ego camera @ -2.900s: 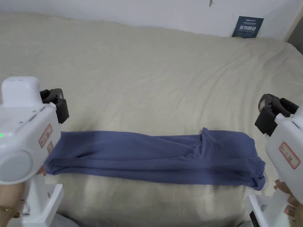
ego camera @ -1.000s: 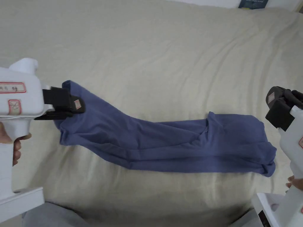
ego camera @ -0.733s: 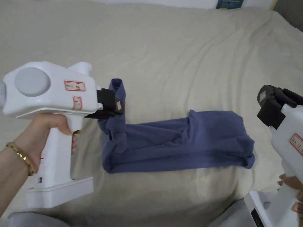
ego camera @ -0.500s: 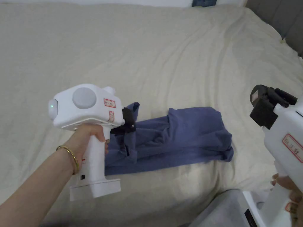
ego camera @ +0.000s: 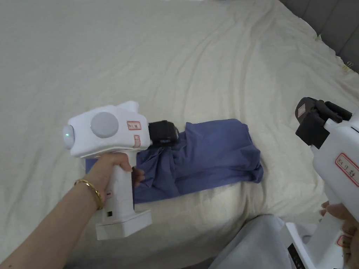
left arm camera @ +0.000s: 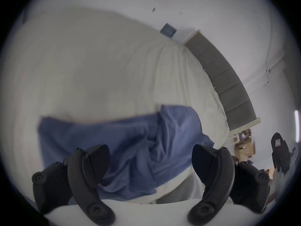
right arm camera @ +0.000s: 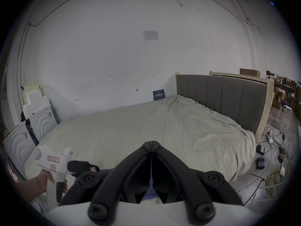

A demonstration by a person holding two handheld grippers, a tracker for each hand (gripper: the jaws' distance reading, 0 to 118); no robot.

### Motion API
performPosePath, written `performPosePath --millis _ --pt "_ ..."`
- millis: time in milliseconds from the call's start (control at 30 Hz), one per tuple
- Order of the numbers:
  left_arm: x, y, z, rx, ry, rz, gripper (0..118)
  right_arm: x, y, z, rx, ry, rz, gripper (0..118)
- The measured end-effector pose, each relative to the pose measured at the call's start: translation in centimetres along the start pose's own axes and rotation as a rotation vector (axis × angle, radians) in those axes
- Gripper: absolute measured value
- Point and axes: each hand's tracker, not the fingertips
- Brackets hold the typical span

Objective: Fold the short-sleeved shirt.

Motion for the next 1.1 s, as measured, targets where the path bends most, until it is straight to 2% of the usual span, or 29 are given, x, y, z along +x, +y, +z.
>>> performPosePath --millis 67,100,133,200,233,333,500,633,700,800,900,1000,1100 --pt "0.0 -0.1 2.2 0.076 0.090 -0.040 105 -0.1 -0.1 0.0 0.000 0.009 -0.004 4" --pt "-0.1 -0.1 3.0 0.098 0.148 -0.067 100 -0.2 -0.2 0.0 -0.002 0.015 -0.004 4" --pt "-0.1 -0.4 3.2 0.108 0.189 -0.098 80 -0.3 -0.3 0.0 -0.002 0.020 -0.004 4" --pt "-0.7 -1.5 2.5 0.128 0.301 -0.195 27 -0.5 -0.3 0.1 -0.003 0.031 -0.004 4" --pt "-0.7 -2.1 2.2 0.124 0.328 -0.220 9 -0.6 -0.4 0.1 -0.004 0.033 -0.004 4" --pt "-0.8 -4.5 0.5 0.063 0.334 -0.226 2 -0.5 -0.5 0.1 -0.006 0.041 -0.009 4" --pt "-1.0 -8.1 -2.4 -0.054 0.365 -0.228 0 0.2 -0.6 0.7 -0.005 0.030 -0.011 4" --pt "0.3 -10.0 -3.7 -0.072 0.313 -0.214 0 1.1 -1.0 0.8 -0.018 0.010 -0.026 4" --pt "2.3 -10.5 -4.1 -0.058 0.302 -0.307 0 1.4 -1.2 0.8 -0.025 0.004 -0.036 4" --pt "4.7 -11.2 -5.4 -0.081 0.263 -0.373 0 1.5 -1.4 0.9 -0.034 0.000 -0.045 4" --pt "6.3 -11.2 -7.3 -0.094 0.229 -0.382 0 1.7 -1.5 1.0 -0.038 -0.006 -0.045 4" --pt "8.1 -10.6 -8.4 -0.151 0.144 -0.329 0 1.7 -1.4 1.4 -0.037 -0.006 -0.046 4" --pt "8.8 -9.2 -7.3 -0.079 0.091 -0.311 0 1.6 -1.1 1.7 -0.031 -0.003 -0.038 4"
